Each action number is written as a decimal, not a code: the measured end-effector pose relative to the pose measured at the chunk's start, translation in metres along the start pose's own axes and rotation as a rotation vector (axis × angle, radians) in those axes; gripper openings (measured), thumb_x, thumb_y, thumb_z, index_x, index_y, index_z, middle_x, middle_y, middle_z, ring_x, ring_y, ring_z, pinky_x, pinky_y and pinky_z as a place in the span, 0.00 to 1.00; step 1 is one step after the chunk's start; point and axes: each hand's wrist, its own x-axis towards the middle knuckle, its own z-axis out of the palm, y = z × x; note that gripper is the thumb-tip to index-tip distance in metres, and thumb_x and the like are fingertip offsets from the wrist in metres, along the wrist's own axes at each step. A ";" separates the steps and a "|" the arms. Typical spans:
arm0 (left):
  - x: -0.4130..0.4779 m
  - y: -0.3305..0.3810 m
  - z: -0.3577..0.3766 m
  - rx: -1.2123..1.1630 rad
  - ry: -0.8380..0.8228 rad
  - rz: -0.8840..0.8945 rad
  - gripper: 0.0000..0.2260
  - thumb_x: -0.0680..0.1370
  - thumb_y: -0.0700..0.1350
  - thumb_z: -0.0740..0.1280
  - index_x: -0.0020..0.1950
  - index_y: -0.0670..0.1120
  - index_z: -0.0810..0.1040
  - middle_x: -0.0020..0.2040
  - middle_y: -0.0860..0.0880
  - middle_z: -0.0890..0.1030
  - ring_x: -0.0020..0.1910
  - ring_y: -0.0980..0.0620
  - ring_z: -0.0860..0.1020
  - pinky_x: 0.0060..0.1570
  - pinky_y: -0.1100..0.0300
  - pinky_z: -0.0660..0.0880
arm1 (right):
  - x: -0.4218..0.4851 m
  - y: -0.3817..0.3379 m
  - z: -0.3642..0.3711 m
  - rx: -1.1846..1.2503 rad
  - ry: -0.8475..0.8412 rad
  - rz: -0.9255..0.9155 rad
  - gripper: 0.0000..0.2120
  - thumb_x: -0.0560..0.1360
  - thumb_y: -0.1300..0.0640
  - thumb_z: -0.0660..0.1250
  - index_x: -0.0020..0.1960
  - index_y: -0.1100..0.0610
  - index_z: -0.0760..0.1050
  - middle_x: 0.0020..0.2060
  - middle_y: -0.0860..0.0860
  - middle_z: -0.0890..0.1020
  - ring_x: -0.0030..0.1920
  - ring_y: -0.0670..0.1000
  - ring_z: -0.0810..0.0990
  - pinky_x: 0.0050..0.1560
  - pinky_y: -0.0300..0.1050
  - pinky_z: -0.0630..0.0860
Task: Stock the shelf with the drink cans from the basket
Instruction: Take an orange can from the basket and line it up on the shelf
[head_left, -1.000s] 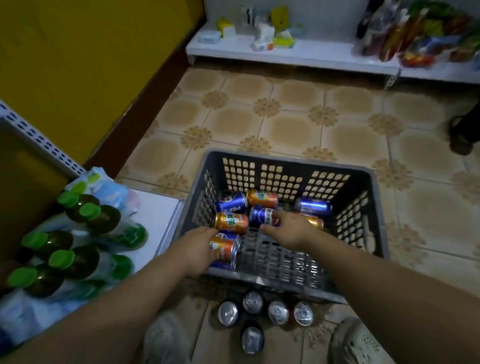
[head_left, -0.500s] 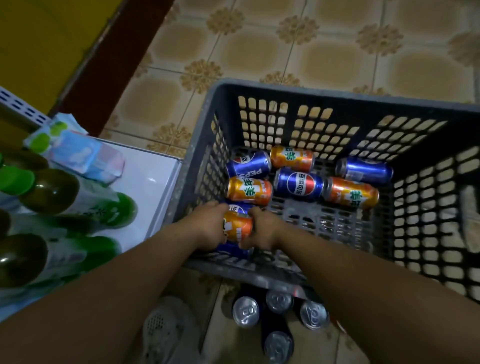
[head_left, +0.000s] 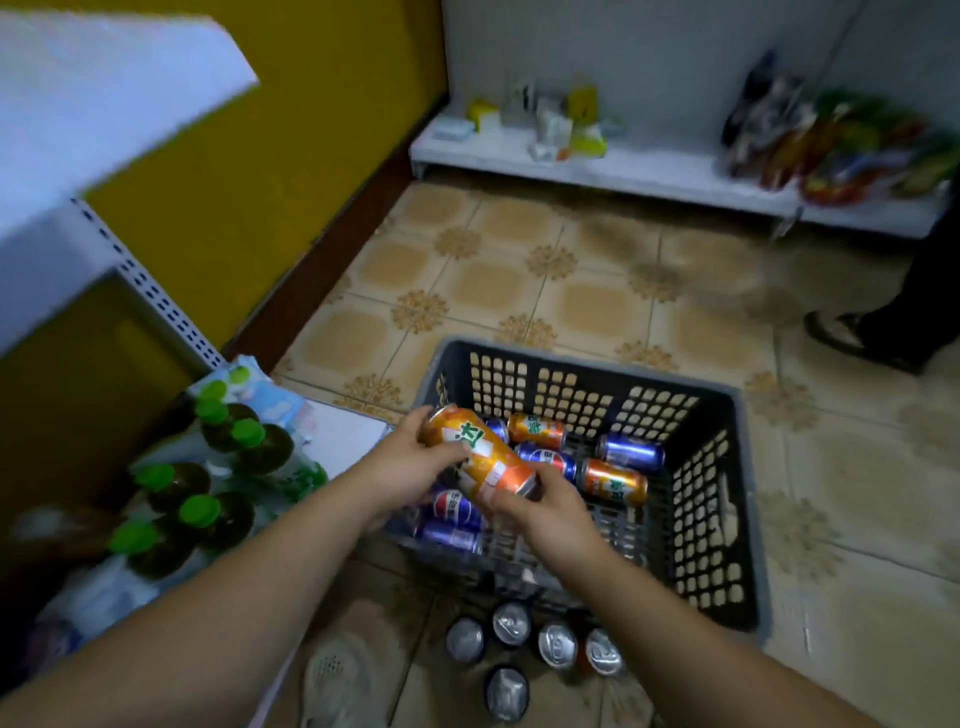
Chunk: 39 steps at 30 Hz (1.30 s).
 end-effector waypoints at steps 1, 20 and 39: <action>-0.022 0.015 -0.006 -0.091 0.016 -0.011 0.36 0.75 0.45 0.70 0.76 0.56 0.53 0.67 0.47 0.71 0.60 0.42 0.76 0.55 0.45 0.77 | -0.019 -0.014 0.005 0.031 -0.013 -0.031 0.25 0.70 0.54 0.75 0.64 0.54 0.70 0.52 0.49 0.79 0.52 0.51 0.81 0.52 0.45 0.78; -0.477 0.067 -0.156 -0.115 0.733 0.449 0.28 0.67 0.39 0.77 0.63 0.49 0.69 0.55 0.47 0.78 0.49 0.50 0.79 0.49 0.49 0.79 | -0.323 -0.183 0.191 -0.559 -0.533 -0.766 0.30 0.65 0.46 0.77 0.63 0.46 0.68 0.50 0.42 0.80 0.49 0.43 0.80 0.51 0.43 0.77; -0.638 -0.110 -0.240 -0.184 1.225 0.200 0.34 0.67 0.40 0.76 0.68 0.51 0.65 0.59 0.50 0.76 0.58 0.49 0.75 0.57 0.52 0.73 | -0.385 -0.148 0.393 -1.501 -0.683 -1.171 0.37 0.74 0.30 0.56 0.75 0.51 0.60 0.72 0.53 0.65 0.70 0.57 0.64 0.68 0.55 0.64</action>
